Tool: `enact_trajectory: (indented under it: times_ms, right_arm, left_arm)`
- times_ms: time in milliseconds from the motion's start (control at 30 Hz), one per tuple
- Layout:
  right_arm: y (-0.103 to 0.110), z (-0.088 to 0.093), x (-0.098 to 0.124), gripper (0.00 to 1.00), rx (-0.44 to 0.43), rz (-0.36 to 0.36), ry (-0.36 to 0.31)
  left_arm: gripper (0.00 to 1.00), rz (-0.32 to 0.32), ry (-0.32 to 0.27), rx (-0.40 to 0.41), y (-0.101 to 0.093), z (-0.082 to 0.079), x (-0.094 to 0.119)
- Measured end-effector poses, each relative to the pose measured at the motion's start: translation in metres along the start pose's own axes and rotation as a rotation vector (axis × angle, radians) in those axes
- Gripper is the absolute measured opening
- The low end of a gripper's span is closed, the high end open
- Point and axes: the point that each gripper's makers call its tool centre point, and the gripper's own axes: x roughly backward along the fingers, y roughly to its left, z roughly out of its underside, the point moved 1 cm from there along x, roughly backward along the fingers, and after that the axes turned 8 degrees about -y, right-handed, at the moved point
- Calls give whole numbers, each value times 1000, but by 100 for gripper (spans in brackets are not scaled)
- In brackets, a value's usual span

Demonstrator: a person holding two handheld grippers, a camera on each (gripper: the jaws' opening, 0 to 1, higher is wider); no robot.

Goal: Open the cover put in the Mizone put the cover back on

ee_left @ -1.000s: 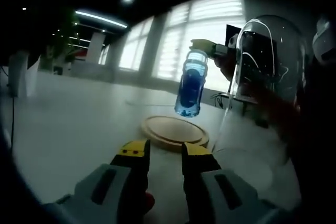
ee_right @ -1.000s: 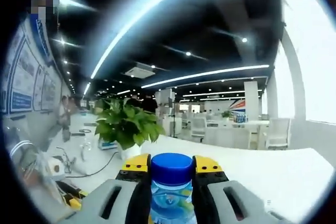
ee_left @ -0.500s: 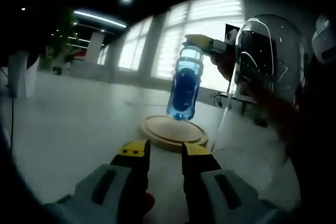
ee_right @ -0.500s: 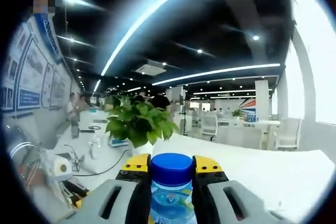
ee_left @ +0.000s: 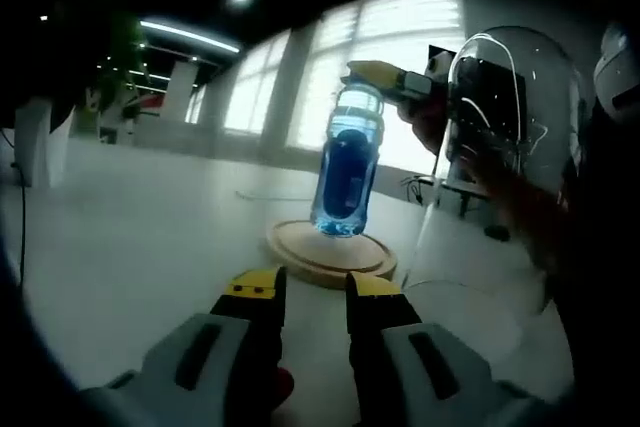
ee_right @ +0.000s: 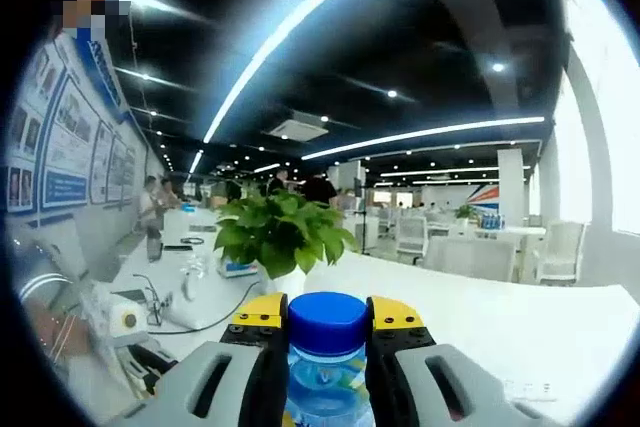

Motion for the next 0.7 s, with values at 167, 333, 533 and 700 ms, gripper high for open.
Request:
enact_trajectory:
  times_ms: [167,333,533,700]
  right_arm:
    - [-2,10,7,22,-20,4,16]
    - [0,10,6,22,-10,-5,-16]
    - [0,11,7,23,-21,4,-37]
    - [0,9,8,23,-18,4,-46]
  left_arm:
    - [19,-1,0,-2,-1,0,0]
    - [19,-2,3,-3,0,0,0]
    - [19,-4,3,-4,1,0,0]
    - [19,-6,0,1,2,-1,0]
